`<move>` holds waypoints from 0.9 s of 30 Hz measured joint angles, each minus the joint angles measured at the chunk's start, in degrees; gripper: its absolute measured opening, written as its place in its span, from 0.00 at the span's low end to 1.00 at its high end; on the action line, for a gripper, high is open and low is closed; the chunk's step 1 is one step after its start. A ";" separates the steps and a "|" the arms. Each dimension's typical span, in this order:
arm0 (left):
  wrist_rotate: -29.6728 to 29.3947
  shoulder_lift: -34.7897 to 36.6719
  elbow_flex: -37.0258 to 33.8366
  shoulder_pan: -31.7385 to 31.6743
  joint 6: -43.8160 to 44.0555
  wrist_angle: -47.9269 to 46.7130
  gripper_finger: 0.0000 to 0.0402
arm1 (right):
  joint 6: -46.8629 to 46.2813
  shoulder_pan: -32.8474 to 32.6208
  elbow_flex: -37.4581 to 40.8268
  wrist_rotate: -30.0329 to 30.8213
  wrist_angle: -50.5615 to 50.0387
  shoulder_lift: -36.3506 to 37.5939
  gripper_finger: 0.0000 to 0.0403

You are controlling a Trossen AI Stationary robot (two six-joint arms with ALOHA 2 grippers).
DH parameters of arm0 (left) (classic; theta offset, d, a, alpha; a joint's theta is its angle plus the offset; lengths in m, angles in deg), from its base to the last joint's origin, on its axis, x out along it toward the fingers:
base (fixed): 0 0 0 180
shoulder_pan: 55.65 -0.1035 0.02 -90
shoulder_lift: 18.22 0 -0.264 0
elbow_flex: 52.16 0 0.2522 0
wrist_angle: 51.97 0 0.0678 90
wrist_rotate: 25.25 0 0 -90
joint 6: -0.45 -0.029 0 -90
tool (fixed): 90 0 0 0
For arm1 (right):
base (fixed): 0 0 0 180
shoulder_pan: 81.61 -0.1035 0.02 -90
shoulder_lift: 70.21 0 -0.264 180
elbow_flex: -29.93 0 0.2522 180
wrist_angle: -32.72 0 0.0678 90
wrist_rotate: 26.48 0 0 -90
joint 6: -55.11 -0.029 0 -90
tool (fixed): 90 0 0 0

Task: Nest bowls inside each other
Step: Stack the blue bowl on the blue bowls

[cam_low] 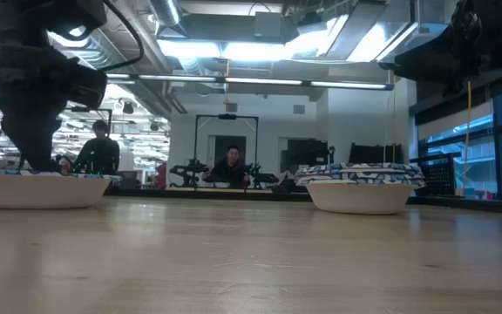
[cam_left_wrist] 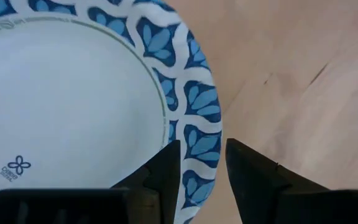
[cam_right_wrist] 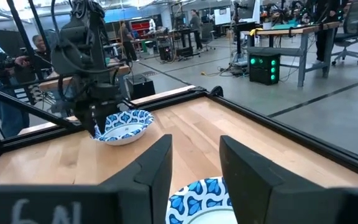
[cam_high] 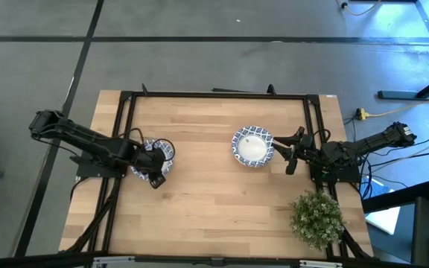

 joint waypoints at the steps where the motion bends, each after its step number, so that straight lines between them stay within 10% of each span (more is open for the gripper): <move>1: 0.00 -0.74 0.00 0.23 -0.08 0.32 0.31 | 0.00 0.00 0.00 0.00 0.02 0.01 0.34; 27: 0.70 -6.96 0.00 0.96 -2.17 3.08 0.30 | 0.31 0.00 0.00 0.98 0.11 0.02 0.34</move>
